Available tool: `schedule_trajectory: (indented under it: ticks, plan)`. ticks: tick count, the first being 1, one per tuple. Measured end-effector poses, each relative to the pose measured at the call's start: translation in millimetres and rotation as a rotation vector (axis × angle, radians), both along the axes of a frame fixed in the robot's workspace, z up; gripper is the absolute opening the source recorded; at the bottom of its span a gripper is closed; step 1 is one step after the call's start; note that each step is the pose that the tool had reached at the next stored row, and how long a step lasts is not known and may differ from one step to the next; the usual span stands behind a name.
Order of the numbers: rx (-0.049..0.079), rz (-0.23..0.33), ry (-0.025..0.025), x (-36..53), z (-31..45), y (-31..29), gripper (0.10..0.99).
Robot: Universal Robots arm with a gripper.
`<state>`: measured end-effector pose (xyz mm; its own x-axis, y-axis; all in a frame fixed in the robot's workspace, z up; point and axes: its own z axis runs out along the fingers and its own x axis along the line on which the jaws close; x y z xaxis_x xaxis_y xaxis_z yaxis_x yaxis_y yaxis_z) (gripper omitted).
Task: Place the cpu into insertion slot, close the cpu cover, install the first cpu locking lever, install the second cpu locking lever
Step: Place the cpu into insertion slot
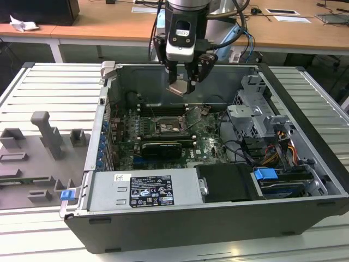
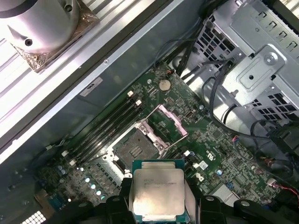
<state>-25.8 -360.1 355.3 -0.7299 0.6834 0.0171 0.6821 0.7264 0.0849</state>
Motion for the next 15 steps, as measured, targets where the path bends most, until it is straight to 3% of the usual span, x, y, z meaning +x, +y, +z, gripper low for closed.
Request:
schedule_trajectory:
  ticks: [15]
  plan:
    - [-0.001, -0.125, 0.0002, 0.0, -2.2, 0.0, 0.529]
